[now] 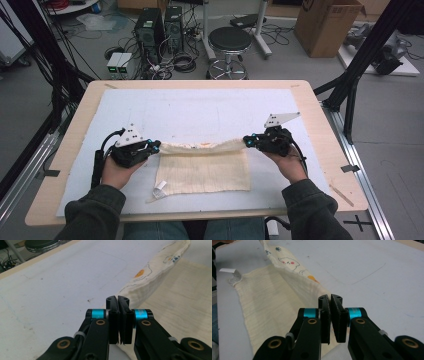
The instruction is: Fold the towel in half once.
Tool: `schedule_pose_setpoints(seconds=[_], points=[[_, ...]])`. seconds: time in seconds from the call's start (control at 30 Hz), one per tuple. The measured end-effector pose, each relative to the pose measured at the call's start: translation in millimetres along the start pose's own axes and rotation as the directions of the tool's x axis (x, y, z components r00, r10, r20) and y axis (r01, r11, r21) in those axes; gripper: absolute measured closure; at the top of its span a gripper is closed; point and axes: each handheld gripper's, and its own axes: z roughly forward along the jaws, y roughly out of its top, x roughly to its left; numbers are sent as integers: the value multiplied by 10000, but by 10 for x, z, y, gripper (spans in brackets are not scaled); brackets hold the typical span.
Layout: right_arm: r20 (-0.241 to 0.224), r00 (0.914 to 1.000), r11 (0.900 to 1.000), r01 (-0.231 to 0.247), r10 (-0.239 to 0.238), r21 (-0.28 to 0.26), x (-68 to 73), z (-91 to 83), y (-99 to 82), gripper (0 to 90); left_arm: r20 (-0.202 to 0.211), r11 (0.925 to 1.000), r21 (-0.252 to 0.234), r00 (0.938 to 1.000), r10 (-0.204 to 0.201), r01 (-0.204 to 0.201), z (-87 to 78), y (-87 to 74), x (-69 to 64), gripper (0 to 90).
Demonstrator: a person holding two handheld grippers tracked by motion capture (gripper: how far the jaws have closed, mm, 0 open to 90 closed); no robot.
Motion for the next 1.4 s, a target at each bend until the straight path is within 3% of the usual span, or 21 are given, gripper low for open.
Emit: schedule_pose_setpoints(seconds=[0.33, 0.57, 1.2, 1.4], points=[[-98, 9999, 9997, 83, -81, 209, 111, 9, -127, 861, 255, 9997, 239, 9997, 2, -8, -19, -179, -109, 872], [-138, 9999, 9998, 60, -57, 200, 148, -8, -203, 861, 444, 9991, 376, 9988, 199, -216, -40, -249, -199, 871], [-342, 9994, 9991, 52, -38, 425, 283, -5, -367, 861, 865, 9982, 538, 9961, 200, -247, -142, -439, -371, 868], [-507, 9987, 9983, 105, -76, 567, 354, 18, -437, 861, 1067, 9954, 788, 9933, 451, -536, -171, -476, -444, 868]])
